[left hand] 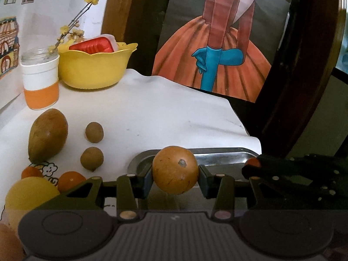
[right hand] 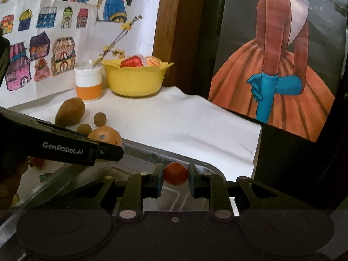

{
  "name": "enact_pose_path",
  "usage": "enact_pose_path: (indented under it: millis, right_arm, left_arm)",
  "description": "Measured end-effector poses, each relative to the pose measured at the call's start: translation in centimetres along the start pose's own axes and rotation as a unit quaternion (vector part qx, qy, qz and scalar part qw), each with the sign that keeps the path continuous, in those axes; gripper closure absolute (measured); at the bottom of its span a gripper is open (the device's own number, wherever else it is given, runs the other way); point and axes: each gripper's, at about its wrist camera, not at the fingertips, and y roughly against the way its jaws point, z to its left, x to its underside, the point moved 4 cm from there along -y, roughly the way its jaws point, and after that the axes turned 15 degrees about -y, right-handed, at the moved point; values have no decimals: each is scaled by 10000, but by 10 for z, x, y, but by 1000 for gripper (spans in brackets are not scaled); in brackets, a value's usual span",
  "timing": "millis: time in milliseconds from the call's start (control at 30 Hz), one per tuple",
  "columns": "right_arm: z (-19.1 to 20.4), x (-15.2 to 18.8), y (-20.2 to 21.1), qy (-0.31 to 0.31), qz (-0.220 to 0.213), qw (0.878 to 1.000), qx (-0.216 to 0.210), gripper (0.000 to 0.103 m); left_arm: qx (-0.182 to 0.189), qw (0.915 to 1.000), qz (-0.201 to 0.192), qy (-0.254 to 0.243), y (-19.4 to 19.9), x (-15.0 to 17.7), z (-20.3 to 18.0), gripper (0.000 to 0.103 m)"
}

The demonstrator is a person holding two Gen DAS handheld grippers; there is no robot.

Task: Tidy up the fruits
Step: 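Carry the cherry tomato in the right tool over the tray while the left tool carries the orange, then open the right tool to drop the tomato on the tray while the left tool releases the orange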

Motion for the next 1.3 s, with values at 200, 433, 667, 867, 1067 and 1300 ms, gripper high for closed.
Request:
enact_pose_path:
  millis: [200, 433, 667, 867, 1067, 1300]
  right_arm:
    - [-3, 0, -11, 2, 139, 9999, 35, 78]
    - [-2, 0, -19, 91, 264, 9995, 118, 78]
    - [-2, 0, -23, 164, 365, 9990, 174, 77]
    - [-2, 1, -17, 125, 269, 9993, 219, 65]
    - [0, 5, 2, 119, 47, 9995, 277, 44]
    - [8, 9, 31, 169, -172, 9993, 301, 25]
  left_arm:
    - [-42, 9998, 186, -104, -10, 2, -2, 56]
    - [-26, 9995, 266, -138, -15, 1, -4, 55]
    - [-65, 9994, 307, -176, -16, 0, -6, 54]
    - [-129, 9995, 261, -141, -9, 1, -7, 50]
    - [-190, 9996, 191, -13, 3, 3, -7, 39]
    - [-330, 9994, -32, 22, 27, 1, -12, 24]
